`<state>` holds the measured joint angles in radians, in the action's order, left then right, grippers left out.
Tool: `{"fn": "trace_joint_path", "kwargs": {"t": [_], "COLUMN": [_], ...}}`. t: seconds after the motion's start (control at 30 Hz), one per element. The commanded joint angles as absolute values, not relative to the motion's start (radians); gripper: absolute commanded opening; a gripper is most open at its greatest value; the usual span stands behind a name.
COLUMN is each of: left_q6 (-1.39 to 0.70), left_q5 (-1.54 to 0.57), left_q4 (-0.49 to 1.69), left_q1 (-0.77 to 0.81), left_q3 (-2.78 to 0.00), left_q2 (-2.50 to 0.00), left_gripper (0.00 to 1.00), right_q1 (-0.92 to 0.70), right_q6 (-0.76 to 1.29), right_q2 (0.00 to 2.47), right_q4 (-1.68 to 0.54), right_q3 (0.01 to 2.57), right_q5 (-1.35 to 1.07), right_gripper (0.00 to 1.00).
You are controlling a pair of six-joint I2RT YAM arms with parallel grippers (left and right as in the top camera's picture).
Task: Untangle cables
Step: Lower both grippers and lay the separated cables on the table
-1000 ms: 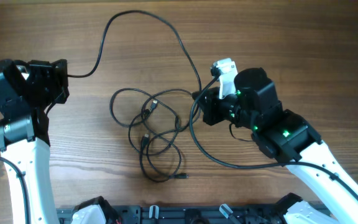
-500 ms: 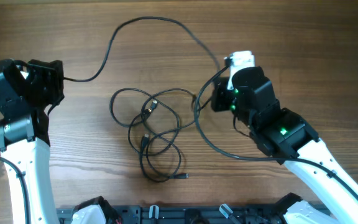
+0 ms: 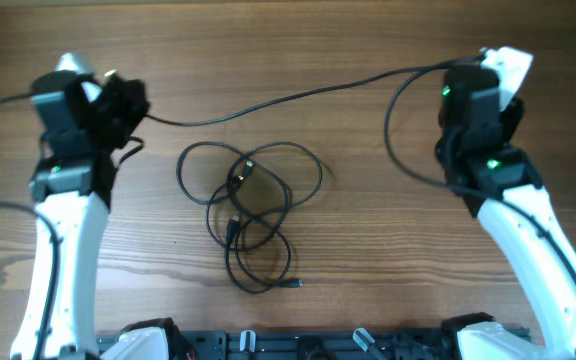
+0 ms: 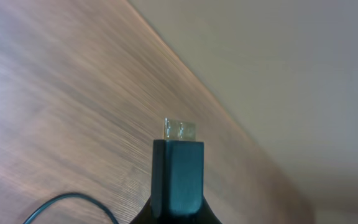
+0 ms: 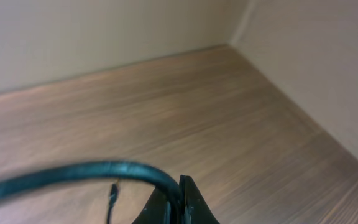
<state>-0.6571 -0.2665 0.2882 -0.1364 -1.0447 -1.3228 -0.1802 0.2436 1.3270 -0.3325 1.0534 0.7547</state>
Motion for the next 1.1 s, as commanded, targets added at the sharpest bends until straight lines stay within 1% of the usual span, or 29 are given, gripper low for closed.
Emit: {"fn": "trace_joint_path", "kwargs": {"t": [0.0,0.13,0.3,0.47,0.63,0.77,0.87,1.07], "left_q6": [-0.465,-0.425,-0.426,-0.427,-0.523,-0.615,-0.671,-0.805], "left_q5": [-0.244,-0.241,-0.241,-0.214,-0.051,-0.015,0.036,0.194], "left_q4": [0.233,0.123,-0.087,-0.283,-0.454,-0.595,-0.631,-0.622], "left_q1": [-0.046,0.036,0.134,0.220,0.304,0.344,0.360,0.362], "left_q3": [-1.051,-1.051,-1.051,-1.051,-1.052,-1.052,-1.052,-1.052], "left_q2": [-1.417,-1.502,-1.621,-1.746,-1.892,-2.000,-2.065,-2.132], "left_gripper": [0.04,0.04,0.04,0.04,0.04,0.04,0.04,0.11], "right_q1": [-0.067,0.009,0.081,0.149,0.210,0.265,0.299,0.311], "right_q6": [0.234,0.196,0.049,0.017,0.018,0.018,0.019,0.018], "right_q2": [1.397,1.455,1.541,1.633,1.722,1.784,1.829,1.888], "right_q4": [-0.269,-0.173,-0.015,0.087,0.155,0.198,0.210,0.211], "right_q3": [1.058,1.058,1.058,1.058,1.058,1.058,1.058,1.058], "right_q5": [0.735,0.678,0.636,0.628,0.629,0.628,0.598,0.336], "right_gripper": [0.04,0.04,0.04,0.04,0.04,0.04,0.04,0.05]}}
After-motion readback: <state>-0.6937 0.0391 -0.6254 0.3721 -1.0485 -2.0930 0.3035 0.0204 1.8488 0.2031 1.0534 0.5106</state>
